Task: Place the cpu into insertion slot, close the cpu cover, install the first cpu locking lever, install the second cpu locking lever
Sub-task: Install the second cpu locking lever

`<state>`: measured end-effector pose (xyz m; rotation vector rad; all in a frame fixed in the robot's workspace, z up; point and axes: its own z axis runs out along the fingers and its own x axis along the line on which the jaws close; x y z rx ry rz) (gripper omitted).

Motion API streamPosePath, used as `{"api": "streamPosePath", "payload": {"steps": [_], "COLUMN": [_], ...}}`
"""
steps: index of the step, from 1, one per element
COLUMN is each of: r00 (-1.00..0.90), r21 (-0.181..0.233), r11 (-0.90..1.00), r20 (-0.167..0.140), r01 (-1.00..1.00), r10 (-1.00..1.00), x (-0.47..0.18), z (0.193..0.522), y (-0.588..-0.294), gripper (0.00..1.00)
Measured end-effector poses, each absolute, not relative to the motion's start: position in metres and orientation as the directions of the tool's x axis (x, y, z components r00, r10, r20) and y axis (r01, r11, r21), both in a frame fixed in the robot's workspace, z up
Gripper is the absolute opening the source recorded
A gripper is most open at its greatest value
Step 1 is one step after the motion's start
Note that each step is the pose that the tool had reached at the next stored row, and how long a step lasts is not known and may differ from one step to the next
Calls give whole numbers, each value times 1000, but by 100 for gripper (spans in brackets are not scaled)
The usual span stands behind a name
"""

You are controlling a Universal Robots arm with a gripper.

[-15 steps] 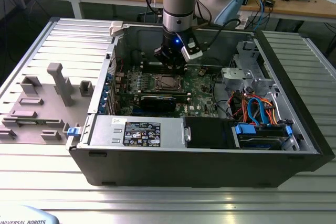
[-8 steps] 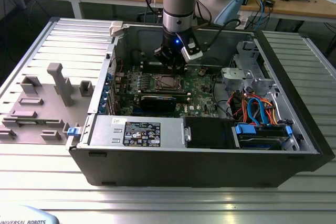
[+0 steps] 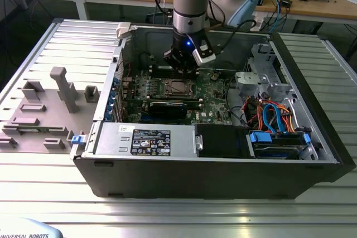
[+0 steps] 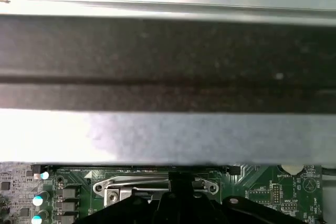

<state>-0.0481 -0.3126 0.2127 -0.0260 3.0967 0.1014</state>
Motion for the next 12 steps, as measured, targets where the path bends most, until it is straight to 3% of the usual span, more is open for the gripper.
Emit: {"api": "streamPosePath", "payload": {"steps": [10, 12], "r00": [-999, -999], "r21": [62, 41], "r11": [998, 999], "r20": [-44, -43], "r01": [-18, -18], "r10": [-15, -16], "x": [-48, -48], "z": [238, 238], "y": [-313, -313], "gripper": [11, 11]}}
